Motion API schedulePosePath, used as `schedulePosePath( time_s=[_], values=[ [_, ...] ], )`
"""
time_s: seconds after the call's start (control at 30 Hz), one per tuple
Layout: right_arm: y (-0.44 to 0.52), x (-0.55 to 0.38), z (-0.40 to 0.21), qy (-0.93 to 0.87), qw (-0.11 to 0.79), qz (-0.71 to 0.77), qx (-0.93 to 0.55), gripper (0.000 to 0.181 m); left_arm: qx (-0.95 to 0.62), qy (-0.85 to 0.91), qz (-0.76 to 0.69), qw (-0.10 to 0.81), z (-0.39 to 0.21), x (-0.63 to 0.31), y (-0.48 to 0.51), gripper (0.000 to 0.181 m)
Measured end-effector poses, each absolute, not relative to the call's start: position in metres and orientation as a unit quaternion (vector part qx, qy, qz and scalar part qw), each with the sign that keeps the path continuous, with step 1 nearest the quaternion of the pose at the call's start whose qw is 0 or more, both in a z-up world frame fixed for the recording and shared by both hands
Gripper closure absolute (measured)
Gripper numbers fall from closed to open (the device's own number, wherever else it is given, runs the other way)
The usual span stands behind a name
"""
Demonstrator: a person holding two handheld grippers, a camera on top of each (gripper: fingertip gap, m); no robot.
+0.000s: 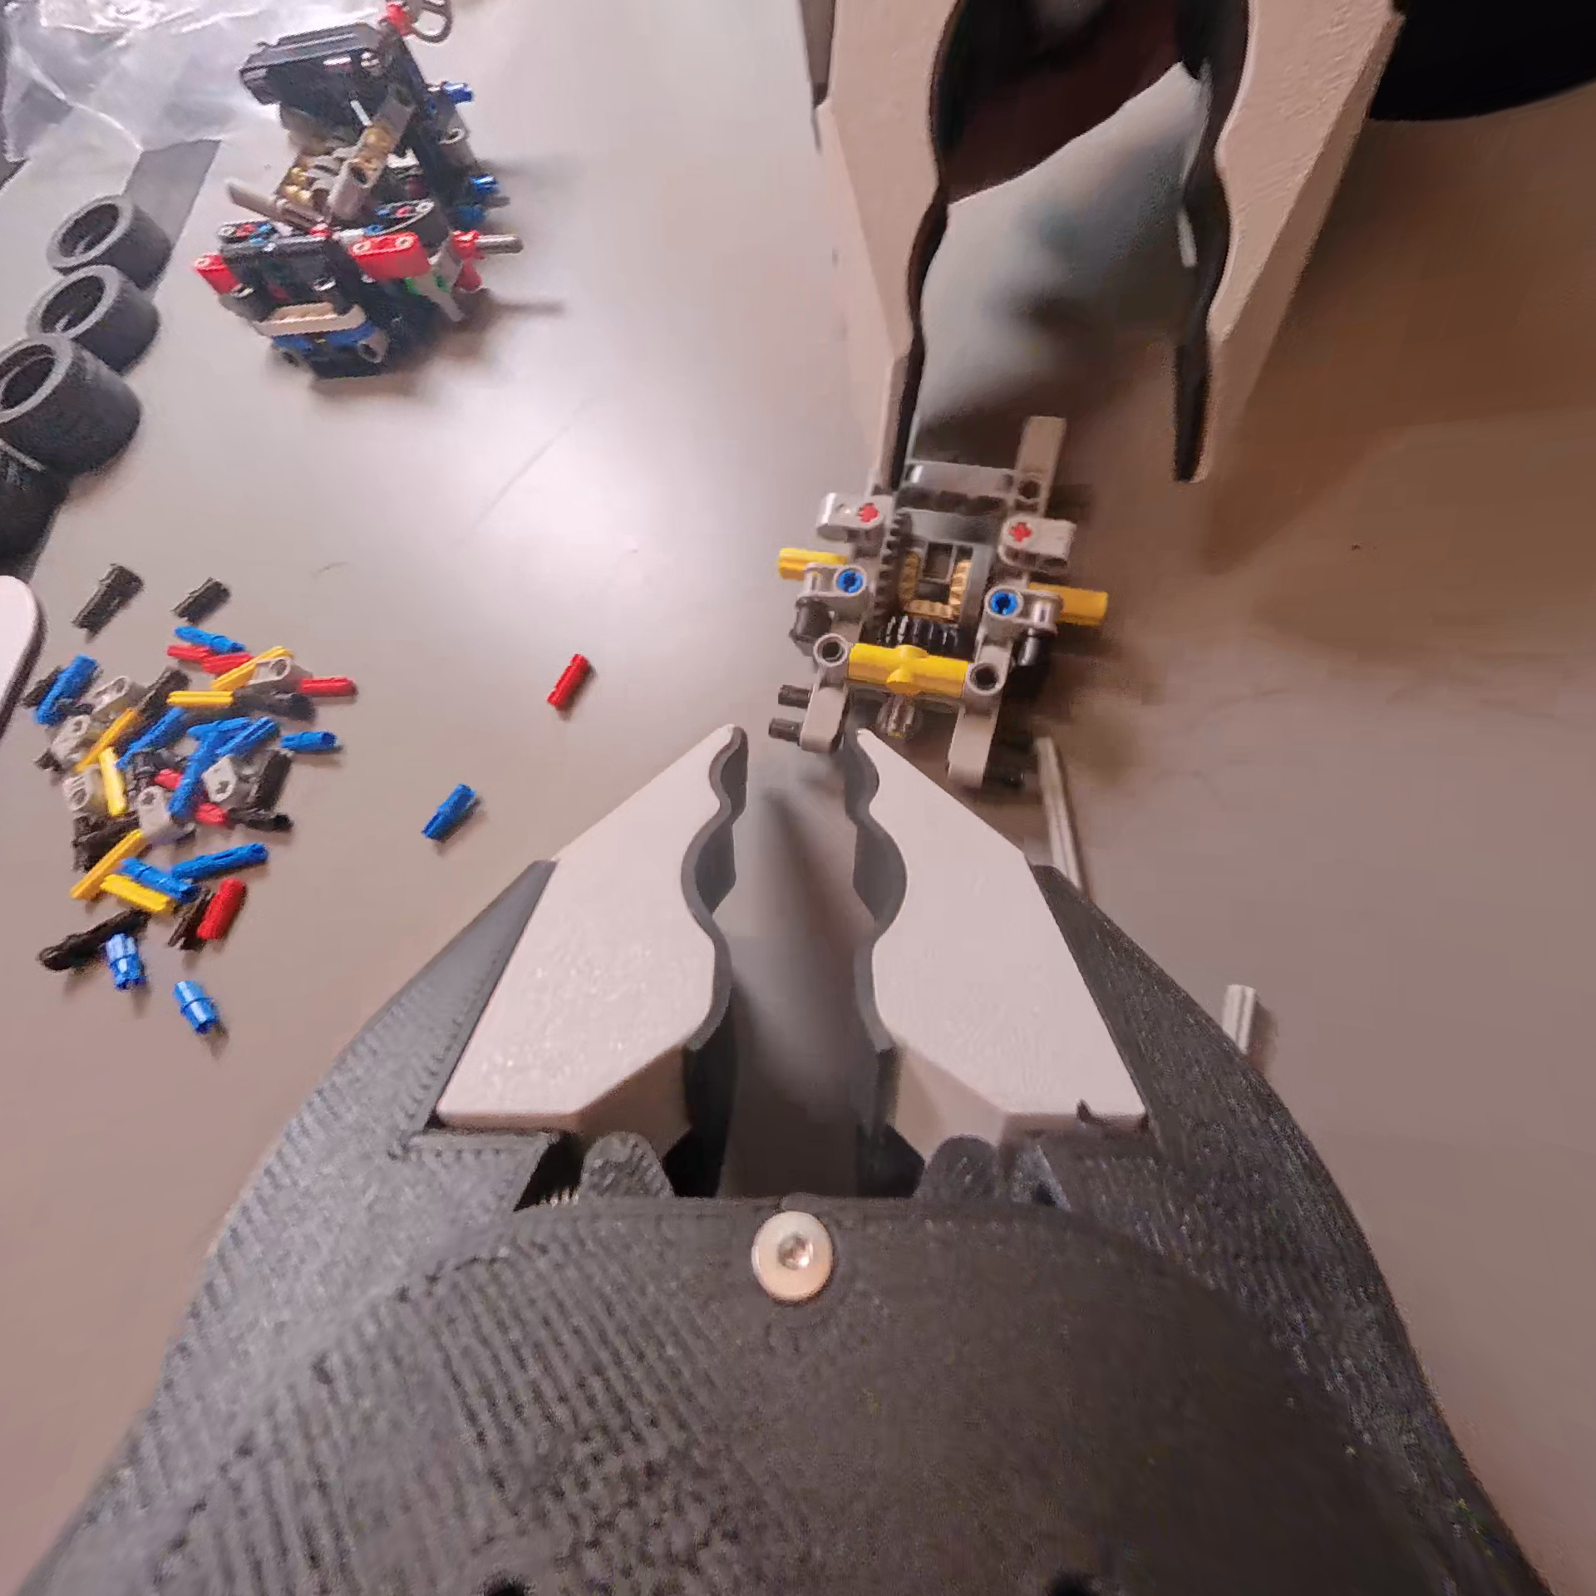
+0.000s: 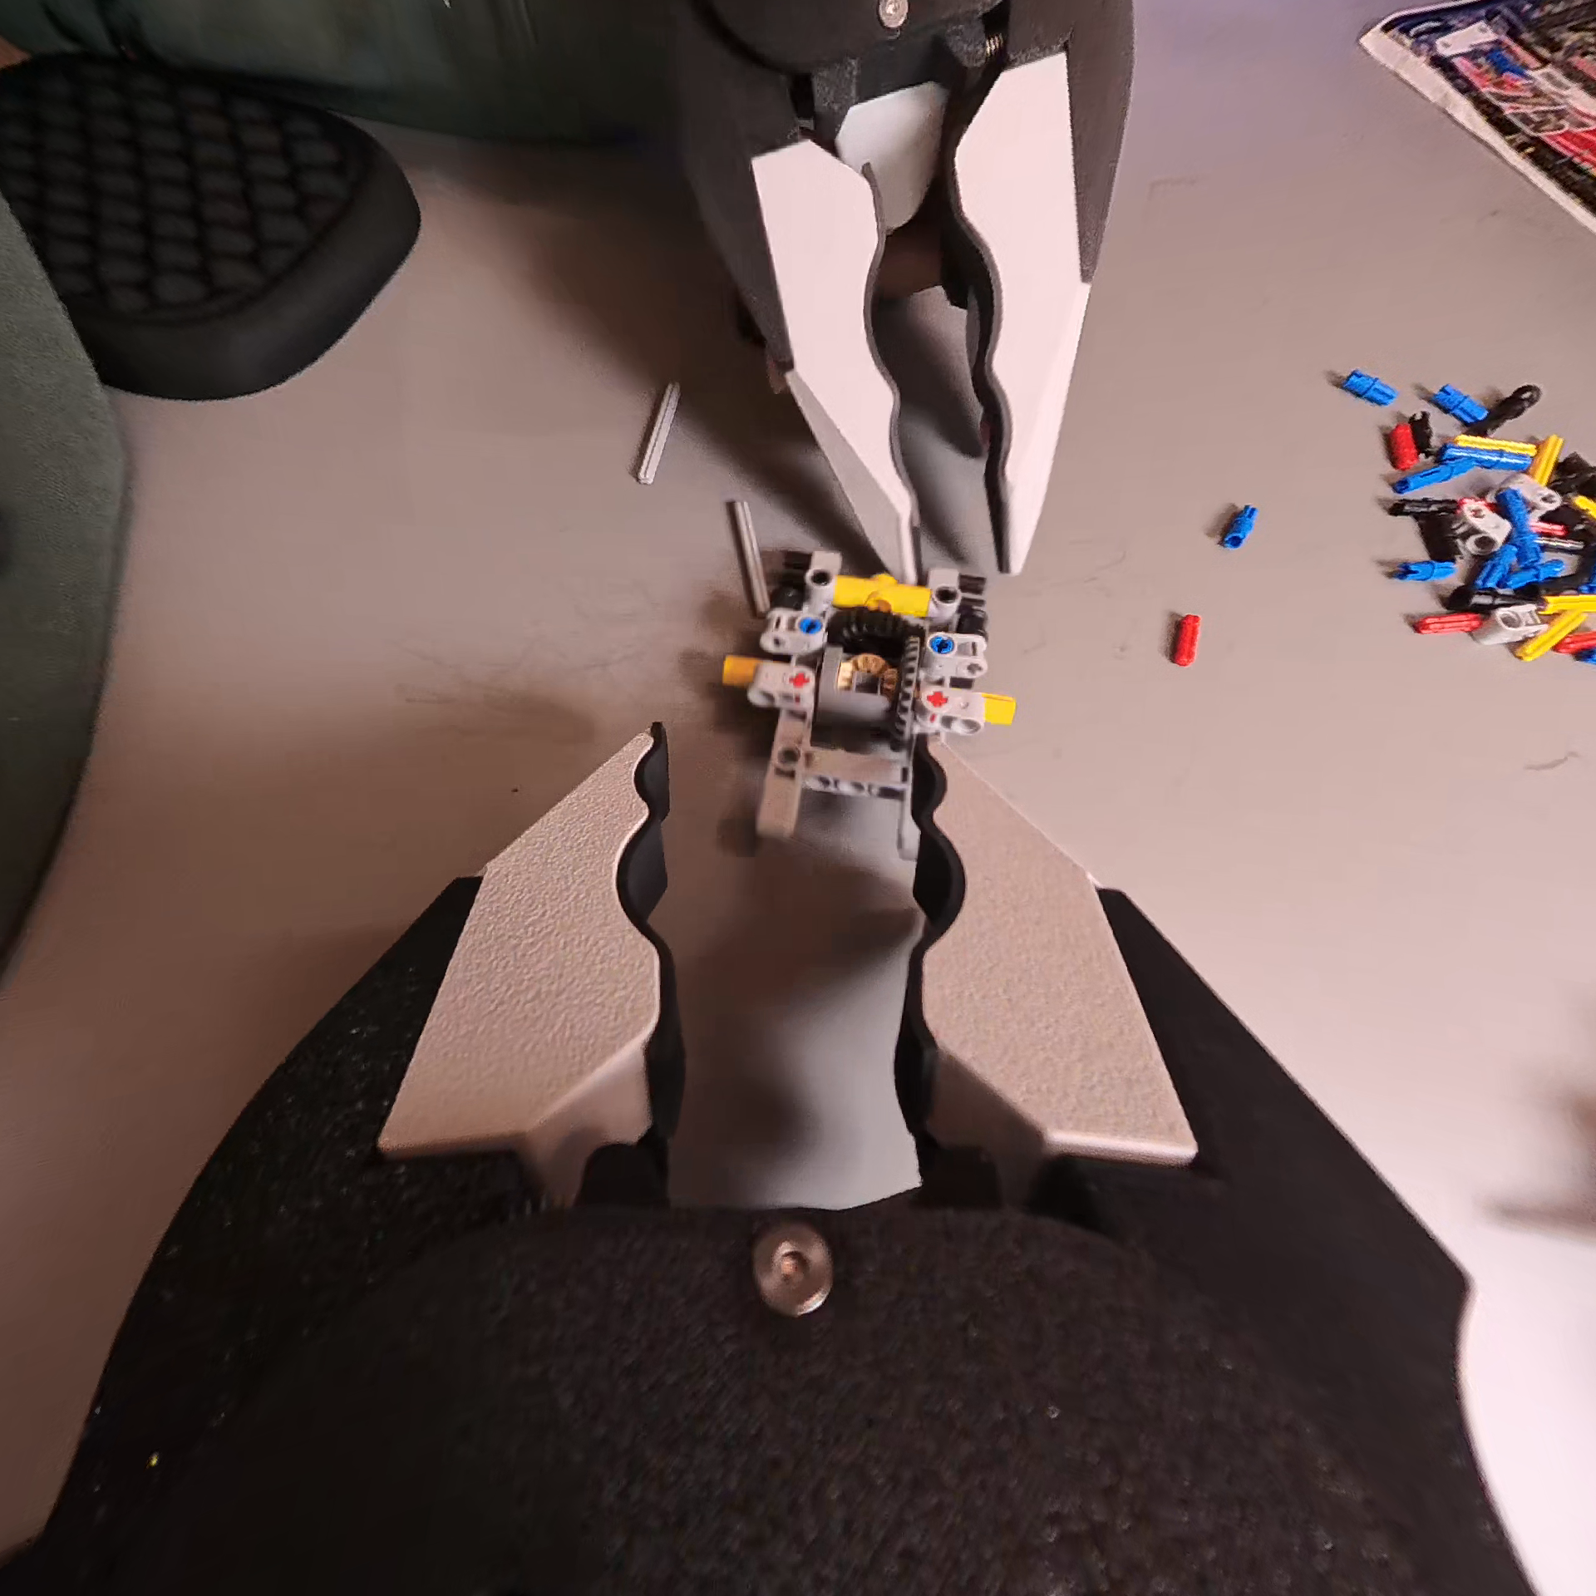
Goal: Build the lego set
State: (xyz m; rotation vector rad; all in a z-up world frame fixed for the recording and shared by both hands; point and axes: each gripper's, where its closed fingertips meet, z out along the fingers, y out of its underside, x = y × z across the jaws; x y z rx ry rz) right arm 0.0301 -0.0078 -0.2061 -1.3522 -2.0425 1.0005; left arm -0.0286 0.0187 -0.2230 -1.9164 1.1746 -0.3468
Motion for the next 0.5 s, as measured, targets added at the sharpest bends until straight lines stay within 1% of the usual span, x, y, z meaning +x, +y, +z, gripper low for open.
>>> schedulePosePath(
  time_s=[0.17, 0.3, 0.5],
  values=[
    [0.005, 0.039, -0.201, -0.734, 0.274, 0.358, -0.508, 0.122, -0.781, 0.427, -0.106, 0.443, -0.219, -0.042, 0.033, 0.163],
    [0.008, 0.040, -0.202, -0.728, 0.285, 0.345, -0.520, 0.117, -0.786, 0.408, -0.113, 0.450, -0.216, -0.049, 0.035, 0.162],
    [0.001, 0.031, -0.215, -0.718, 0.277, 0.311, -0.557, 0.117, -0.796, 0.389, -0.133, 0.445, -0.214, -0.056, 0.020, 0.162]
  ],
)
